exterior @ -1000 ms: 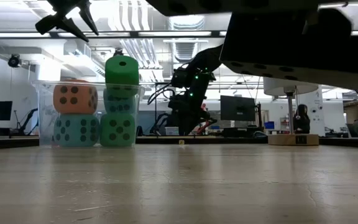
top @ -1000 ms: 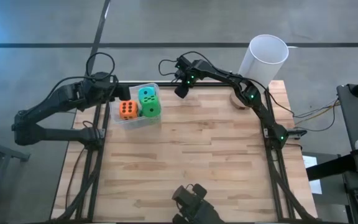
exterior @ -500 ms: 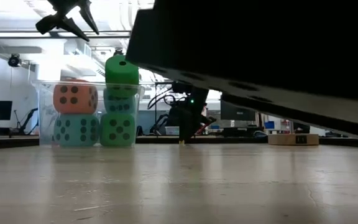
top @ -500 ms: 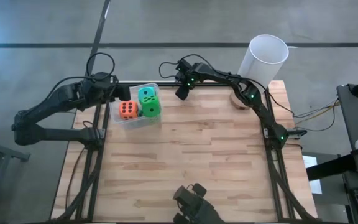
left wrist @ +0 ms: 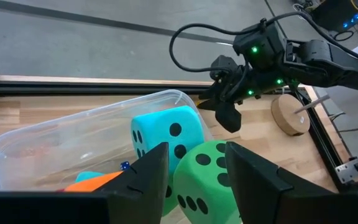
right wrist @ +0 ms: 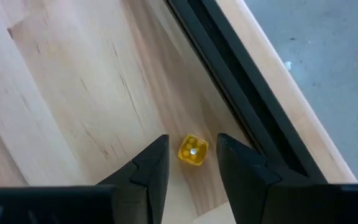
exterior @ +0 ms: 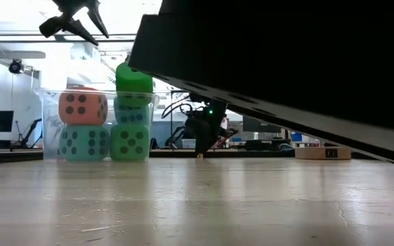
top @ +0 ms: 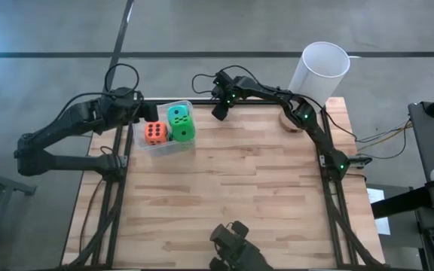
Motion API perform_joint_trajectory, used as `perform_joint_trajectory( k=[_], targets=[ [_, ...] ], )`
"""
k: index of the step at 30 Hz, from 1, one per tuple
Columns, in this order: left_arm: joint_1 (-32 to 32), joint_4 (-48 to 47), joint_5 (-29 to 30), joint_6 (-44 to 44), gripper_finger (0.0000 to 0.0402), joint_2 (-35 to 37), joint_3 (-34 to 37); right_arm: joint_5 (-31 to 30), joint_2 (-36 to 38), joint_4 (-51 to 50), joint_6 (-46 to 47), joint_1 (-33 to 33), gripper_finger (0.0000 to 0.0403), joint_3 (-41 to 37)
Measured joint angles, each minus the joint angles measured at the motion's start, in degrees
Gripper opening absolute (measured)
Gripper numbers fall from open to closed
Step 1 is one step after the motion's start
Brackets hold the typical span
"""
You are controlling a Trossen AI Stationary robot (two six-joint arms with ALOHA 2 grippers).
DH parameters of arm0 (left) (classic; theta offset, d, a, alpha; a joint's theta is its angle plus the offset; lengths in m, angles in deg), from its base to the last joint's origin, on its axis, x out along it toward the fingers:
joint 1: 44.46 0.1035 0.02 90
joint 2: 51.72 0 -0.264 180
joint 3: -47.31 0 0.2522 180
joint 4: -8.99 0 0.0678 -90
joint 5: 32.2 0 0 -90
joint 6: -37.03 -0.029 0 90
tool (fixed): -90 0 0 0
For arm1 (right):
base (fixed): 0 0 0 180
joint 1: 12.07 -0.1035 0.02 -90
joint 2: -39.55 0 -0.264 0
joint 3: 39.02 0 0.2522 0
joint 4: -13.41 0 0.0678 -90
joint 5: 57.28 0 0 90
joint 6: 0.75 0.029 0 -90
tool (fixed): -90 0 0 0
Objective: Pick & Place Dice
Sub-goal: Put the small yellow dice into the transparent bin
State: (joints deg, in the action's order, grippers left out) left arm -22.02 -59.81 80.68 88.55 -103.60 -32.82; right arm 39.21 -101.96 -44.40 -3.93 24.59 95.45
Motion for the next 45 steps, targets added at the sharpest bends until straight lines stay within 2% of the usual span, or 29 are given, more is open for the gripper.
perform_joint_trajectory(
  k=[8,21,28,35,39,45],
  targets=[
    [0.00,0.00,0.00,0.09,0.0165,0.00,0.00,0.44,0.00,-0.32,0.46,0.11,0.0109,-0.14],
    [0.00,0.00,-0.02,0.05,0.0165,0.00,0.00,0.65,0.00,-0.44,1.97,0.17,0.0045,-0.38],
    [0.01,0.00,-0.02,-0.17,0.0161,0.00,-0.04,0.64,0.13,-2.59,2.73,0.14,0.0057,-0.37],
    [0.02,-0.01,-0.02,-0.25,0.0165,0.00,-0.04,0.40,0.58,-11.44,-1.26,-0.13,0.0056,-0.14],
    [0.02,-0.02,-0.02,-0.32,0.0164,0.02,-0.04,-1.84,0.74,-14.63,-2.85,-0.71,0.0056,-0.41],
    [0.02,-0.02,-0.03,-0.31,0.0161,0.04,-0.04,-2.28,0.50,-14.12,-3.06,-0.70,0.0082,-0.61]
  ],
)
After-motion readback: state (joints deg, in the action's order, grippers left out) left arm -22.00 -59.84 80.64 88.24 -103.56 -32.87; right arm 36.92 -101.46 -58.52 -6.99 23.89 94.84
